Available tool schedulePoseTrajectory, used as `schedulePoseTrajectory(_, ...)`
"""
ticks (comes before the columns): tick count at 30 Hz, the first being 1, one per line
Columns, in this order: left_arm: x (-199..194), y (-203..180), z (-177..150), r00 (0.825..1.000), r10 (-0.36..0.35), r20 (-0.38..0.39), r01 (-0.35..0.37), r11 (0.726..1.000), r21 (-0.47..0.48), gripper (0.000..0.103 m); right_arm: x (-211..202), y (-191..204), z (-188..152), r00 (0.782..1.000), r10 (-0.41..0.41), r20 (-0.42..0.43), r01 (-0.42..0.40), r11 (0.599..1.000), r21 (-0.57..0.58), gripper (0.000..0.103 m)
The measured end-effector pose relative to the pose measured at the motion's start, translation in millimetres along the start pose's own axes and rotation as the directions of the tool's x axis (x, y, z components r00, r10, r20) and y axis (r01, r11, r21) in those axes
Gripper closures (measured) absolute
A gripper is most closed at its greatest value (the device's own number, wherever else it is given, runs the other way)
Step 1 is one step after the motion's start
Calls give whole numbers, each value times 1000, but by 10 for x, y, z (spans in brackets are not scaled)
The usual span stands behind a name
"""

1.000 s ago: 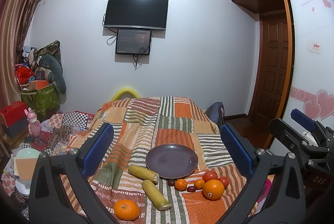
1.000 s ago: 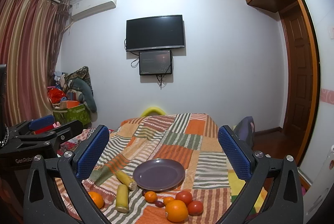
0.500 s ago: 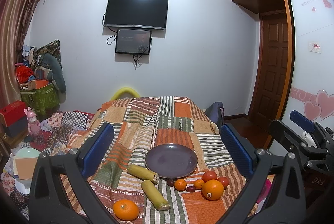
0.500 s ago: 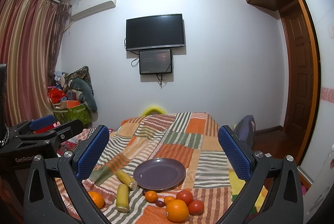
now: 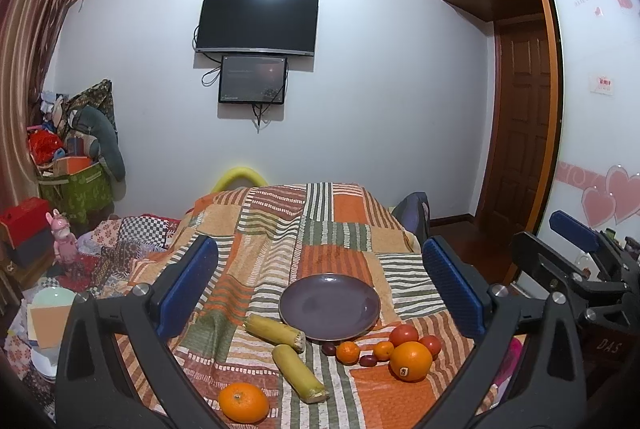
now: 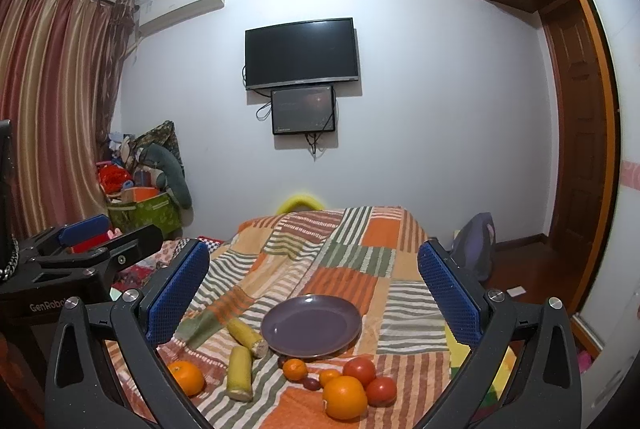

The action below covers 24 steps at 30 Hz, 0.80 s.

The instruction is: Organize fruits

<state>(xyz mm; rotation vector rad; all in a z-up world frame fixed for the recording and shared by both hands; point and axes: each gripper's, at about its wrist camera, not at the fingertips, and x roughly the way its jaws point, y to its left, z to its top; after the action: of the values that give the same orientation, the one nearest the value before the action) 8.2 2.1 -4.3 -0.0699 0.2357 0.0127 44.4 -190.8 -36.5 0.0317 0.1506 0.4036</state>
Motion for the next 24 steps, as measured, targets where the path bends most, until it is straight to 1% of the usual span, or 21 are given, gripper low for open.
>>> schedulePoseTrajectory(4,32,0,-21,1000,-15,-14,15,1000,4,0,45,-9,-21,1000,5,-21,-5,1000,-5,0)
schedulePoseTrajectory(5,41,5,-26,1000,-16,-17,16,1000,3,2,51,-14,-41,1000,3,-24,-3,1000,-5,0)
schedulePoseTrajectory(8,98,40,-46,999,-15,-48,15,1000,10,20,73,-44,-66,999,13,-39,-13,1000,2,1)
schedulePoseTrajectory(9,124,64,-64,998,-16,-63,17,1000,12,23,92,-64,-74,999,16,-50,-15,1000,7,3)
schedulePoseTrajectory(10,158,102,-83,997,-17,-81,18,1000,10,25,105,-81,-84,998,16,-59,-15,1000,10,4)
schedulePoseTrajectory(12,208,182,-122,994,-10,-107,11,1000,3,30,157,-131,-122,996,12,-90,-11,1000,13,13)
schedulePoseTrajectory(14,279,262,-172,990,0,-142,1,1000,11,30,201,-168,-177,992,6,-123,-5,1000,13,16)
schedulePoseTrajectory(15,320,299,-201,987,5,-163,-2,1000,22,31,253,-206,-222,987,9,-158,-6,1000,17,18)
schedulePoseTrajectory(16,361,340,-238,983,9,-182,-2,999,39,31,273,-212,-237,985,13,-173,-10,1000,19,21)
schedulePoseTrajectory(17,395,367,-270,981,18,-195,-8,999,50,31,304,-238,-286,979,20,-204,-16,1000,23,26)
schedulePoseTrajectory(18,435,411,-314,976,30,-215,-17,998,63,32,314,-252,-313,976,20,-218,-15,1000,24,29)
schedulePoseTrajectory(22,578,553,-480,955,32,-294,-9,997,80,32,381,-352,-445,957,6,-290,3,1000,30,30)
schedulePoseTrajectory(24,647,630,-579,941,31,-338,-4,997,80,32,426,-411,-502,943,13,-334,3,999,46,30)
